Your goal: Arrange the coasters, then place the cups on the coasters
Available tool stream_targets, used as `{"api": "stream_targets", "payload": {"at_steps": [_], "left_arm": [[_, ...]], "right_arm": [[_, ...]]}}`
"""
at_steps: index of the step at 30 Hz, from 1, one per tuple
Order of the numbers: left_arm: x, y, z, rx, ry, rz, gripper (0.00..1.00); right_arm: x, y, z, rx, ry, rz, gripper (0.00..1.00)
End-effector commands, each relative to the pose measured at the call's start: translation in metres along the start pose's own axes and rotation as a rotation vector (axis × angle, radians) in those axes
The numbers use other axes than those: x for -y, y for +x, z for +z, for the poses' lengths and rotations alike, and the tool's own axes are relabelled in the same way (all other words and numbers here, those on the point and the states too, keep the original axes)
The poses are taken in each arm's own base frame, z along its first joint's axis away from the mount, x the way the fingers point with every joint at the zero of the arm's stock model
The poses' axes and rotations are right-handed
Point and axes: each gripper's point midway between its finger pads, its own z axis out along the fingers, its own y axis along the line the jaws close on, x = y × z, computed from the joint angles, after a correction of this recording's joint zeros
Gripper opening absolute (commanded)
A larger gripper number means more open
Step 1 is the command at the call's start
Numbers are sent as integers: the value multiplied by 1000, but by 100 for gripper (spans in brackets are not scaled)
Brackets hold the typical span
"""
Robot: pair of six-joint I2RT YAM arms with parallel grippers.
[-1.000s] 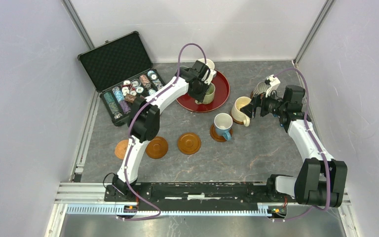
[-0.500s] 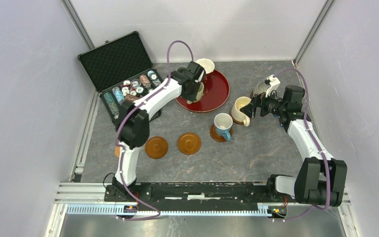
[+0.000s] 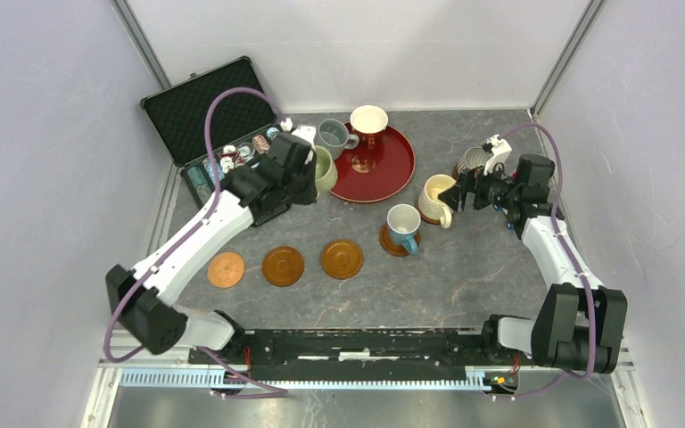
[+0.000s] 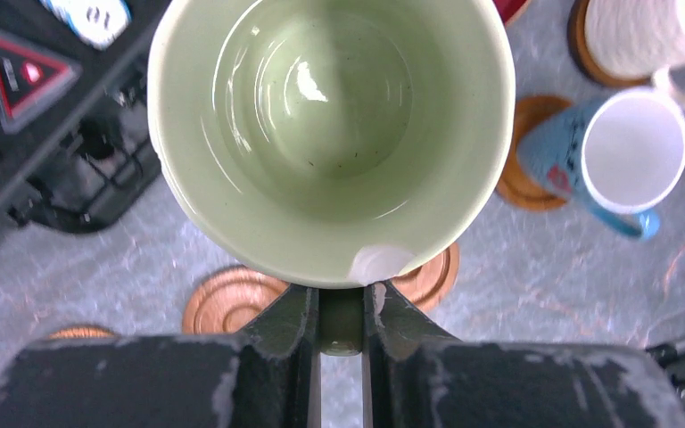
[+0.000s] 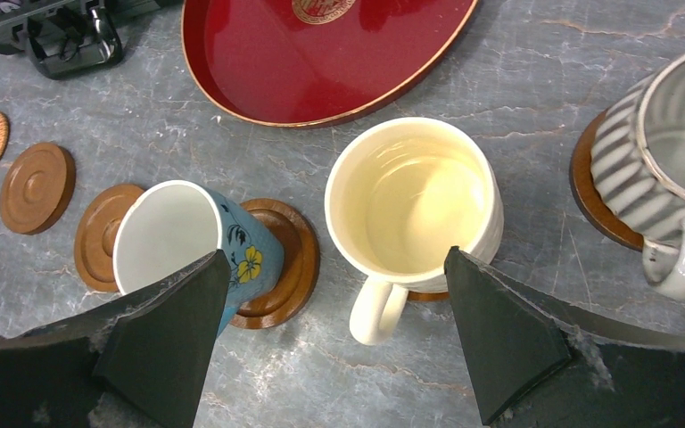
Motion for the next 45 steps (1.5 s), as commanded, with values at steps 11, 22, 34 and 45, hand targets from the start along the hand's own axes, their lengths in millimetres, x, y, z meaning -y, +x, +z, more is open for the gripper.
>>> {"api": "stream_targets", "payload": {"at_steps": [11, 22, 34, 45], "left_arm": [[58, 94, 14, -192, 95, -47, 2], [81, 125, 21, -255, 104, -4, 2], [71, 144, 28, -292, 55, -11, 4], [69, 158, 37, -330, 56, -15, 12]], "right_arm": [[33, -1, 0, 2, 150, -8, 98], [43, 4, -3, -3, 193, 6, 98], [46, 6, -5, 3, 204, 16, 98], [48, 10, -5, 0, 202, 25, 98]]}}
